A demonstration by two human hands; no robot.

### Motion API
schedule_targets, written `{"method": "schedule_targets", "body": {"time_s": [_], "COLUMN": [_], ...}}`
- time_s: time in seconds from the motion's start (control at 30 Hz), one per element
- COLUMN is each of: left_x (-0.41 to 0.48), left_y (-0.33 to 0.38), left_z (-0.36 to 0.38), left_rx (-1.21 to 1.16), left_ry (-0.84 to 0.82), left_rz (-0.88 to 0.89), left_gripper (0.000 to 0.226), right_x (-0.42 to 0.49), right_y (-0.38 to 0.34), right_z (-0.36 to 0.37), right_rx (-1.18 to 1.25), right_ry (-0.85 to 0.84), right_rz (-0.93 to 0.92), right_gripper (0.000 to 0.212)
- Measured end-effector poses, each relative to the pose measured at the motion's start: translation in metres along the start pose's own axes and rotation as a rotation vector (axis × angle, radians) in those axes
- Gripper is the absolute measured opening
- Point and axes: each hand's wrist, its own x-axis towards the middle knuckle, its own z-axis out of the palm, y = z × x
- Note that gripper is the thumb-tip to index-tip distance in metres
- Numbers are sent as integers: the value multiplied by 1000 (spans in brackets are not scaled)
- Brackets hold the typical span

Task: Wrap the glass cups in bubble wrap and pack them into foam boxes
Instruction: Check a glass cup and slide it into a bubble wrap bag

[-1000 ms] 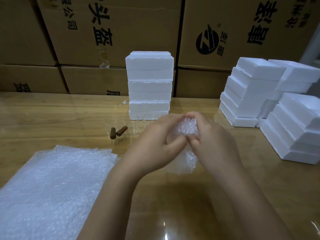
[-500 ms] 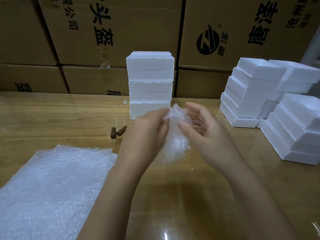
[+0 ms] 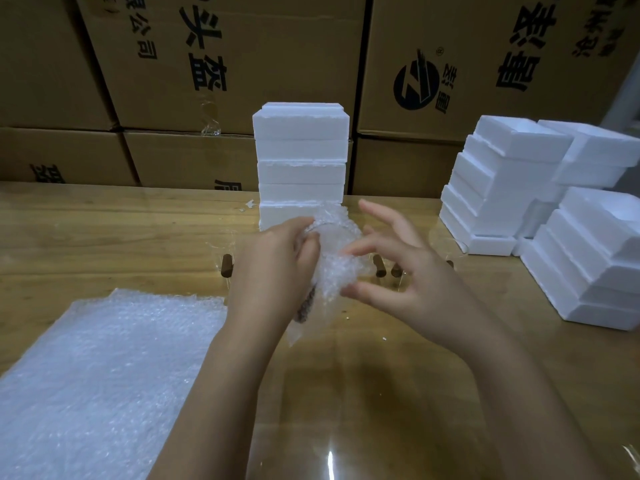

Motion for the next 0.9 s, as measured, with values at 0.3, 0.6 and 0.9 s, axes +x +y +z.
{"method": "schedule_targets", "body": {"time_s": [0.3,0.6,0.9], "left_x": [-6,-8,-12], "left_y": [17,23,23], "left_z": [-1,-7,-6], "left_rx": [29,-3,-56], "left_ry": [-23,-32,-240], "left_rz": [106,263,335], "left_gripper": [21,36,58], "right_x": [5,8,8], "right_y": [3,8,8], "right_z": [18,30,20], "right_rx": [-101,260,254], "right_ry": [372,441,379], "right_rz": [-85,147,231], "right_gripper": [14,60,36]}}
